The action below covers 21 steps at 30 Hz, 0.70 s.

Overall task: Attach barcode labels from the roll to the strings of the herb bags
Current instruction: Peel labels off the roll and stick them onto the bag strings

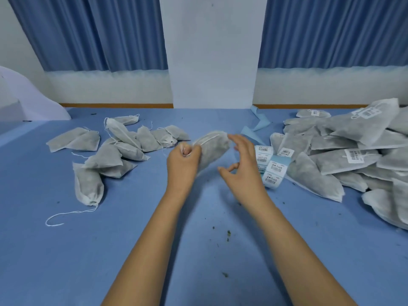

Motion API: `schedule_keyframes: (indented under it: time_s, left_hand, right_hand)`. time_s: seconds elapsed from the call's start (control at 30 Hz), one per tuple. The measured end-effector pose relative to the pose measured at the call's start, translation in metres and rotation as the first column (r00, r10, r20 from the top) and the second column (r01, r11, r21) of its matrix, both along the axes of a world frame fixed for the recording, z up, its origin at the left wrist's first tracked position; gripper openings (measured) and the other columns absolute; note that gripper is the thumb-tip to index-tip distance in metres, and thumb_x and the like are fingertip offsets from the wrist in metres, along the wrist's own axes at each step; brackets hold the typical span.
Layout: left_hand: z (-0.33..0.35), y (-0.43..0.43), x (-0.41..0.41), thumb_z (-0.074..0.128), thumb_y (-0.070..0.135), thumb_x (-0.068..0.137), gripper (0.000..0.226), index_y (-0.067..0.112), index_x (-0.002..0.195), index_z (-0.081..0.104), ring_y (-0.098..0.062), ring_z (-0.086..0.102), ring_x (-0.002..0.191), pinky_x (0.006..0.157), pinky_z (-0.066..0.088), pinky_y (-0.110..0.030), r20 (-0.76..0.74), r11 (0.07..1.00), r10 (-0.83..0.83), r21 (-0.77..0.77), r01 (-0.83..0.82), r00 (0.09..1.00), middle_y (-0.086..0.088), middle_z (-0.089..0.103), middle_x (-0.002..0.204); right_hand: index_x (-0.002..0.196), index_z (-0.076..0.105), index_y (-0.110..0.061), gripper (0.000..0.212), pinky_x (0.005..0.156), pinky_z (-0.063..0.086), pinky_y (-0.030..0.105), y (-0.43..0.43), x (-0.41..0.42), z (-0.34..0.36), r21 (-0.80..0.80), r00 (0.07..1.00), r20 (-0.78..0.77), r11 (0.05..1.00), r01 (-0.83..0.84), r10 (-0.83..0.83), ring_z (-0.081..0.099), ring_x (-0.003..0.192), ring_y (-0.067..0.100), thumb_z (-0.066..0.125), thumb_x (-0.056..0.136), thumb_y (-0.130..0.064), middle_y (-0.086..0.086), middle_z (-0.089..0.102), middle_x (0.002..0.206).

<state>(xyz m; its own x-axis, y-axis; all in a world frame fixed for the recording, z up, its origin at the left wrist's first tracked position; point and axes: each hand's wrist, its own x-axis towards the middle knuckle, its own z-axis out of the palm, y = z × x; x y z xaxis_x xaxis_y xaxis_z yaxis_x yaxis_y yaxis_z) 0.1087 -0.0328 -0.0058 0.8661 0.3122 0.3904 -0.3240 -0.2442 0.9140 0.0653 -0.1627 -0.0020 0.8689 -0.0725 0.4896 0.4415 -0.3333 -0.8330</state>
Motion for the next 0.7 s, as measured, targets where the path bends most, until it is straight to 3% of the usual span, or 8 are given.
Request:
schedule_keyframes:
  time_s: [0.07,0.1,0.2,0.3,0.43,0.57,0.7]
  left_hand:
    - [0.007,-0.023,-0.01,0.051,0.004,0.087,0.044,0.024,0.057,0.025,-0.004,0.02,0.046,0.046,0.02,-0.022,-0.004,0.987,-0.118,-0.107,0.117,0.993,0.014,0.023,0.048]
    - [0.009,-0.032,-0.013,0.05,0.003,0.088,0.044,0.023,0.056,0.027,-0.003,0.021,0.044,0.044,0.02,-0.019,-0.009,0.982,-0.143,-0.128,0.141,0.99,0.015,0.023,0.045]
    - [0.001,-0.046,-0.012,0.05,0.005,0.089,0.043,0.022,0.056,0.028,-0.002,0.023,0.044,0.044,0.022,-0.019,-0.054,0.979,-0.143,-0.151,0.133,0.988,0.015,0.026,0.046]
    - [-0.02,-0.045,-0.008,0.053,0.009,0.091,0.038,0.02,0.06,0.033,-0.006,0.031,0.052,0.053,0.029,-0.025,-0.162,0.987,-0.143,-0.1,0.128,0.976,0.007,0.034,0.056]
    - [-0.031,-0.036,-0.001,0.056,0.017,0.091,0.023,0.019,0.069,0.051,-0.005,0.047,0.063,0.062,0.038,-0.021,-0.213,0.989,-0.119,0.062,0.135,0.97,0.01,0.051,0.065]
    - [-0.031,-0.029,0.002,0.057,0.018,0.09,0.029,0.019,0.062,0.05,0.003,0.043,0.052,0.052,0.035,-0.009,-0.196,0.992,-0.074,0.088,0.092,0.978,0.018,0.046,0.051]
    - [-0.028,-0.031,-0.001,0.057,0.018,0.092,0.033,0.017,0.06,0.049,0.002,0.042,0.053,0.055,0.034,-0.01,-0.135,0.986,-0.065,0.142,0.084,0.989,0.018,0.045,0.051]
  right_hand:
    - [0.141,0.036,-0.023,0.074,0.079,0.046,0.015,-0.024,-0.005,0.011,-0.102,0.998,-0.067,0.995,0.001,-0.008,0.05,0.099,0.01,0.068,0.079,0.005,-0.002,0.041,0.136]
    - [0.138,0.04,-0.025,0.071,0.078,0.046,0.016,-0.037,-0.007,0.014,-0.138,0.996,-0.092,0.99,-0.007,-0.006,0.053,0.088,0.007,0.071,0.079,0.001,-0.006,0.052,0.125]
    - [0.11,0.056,-0.025,0.045,0.057,0.046,0.018,-0.073,-0.012,0.015,-0.072,0.979,-0.186,0.992,-0.102,0.087,0.057,0.058,0.003,0.072,0.078,0.002,-0.007,0.066,0.084]
    - [0.091,0.063,-0.016,0.026,0.049,0.04,0.016,-0.092,-0.014,0.003,-0.049,0.952,-0.27,0.986,-0.16,0.141,0.054,0.048,0.007,0.068,0.08,0.007,0.002,0.063,0.067]
    - [0.087,0.07,-0.009,0.014,0.048,0.039,0.015,-0.093,-0.016,-0.022,-0.042,0.948,-0.288,0.987,-0.154,0.136,0.05,0.044,0.002,0.063,0.085,0.003,-0.002,0.065,0.062]
    - [0.072,0.07,-0.015,0.027,0.051,0.044,0.019,-0.091,-0.014,-0.026,-0.009,0.962,-0.246,0.992,-0.126,0.12,0.047,0.04,0.007,0.059,0.09,0.002,-0.005,0.066,0.057]
    - [0.076,0.066,-0.005,0.022,0.056,0.048,0.024,-0.091,-0.012,-0.028,0.082,0.972,-0.207,0.992,-0.098,0.114,0.056,0.048,0.016,0.054,0.095,-0.007,0.006,0.067,0.064]
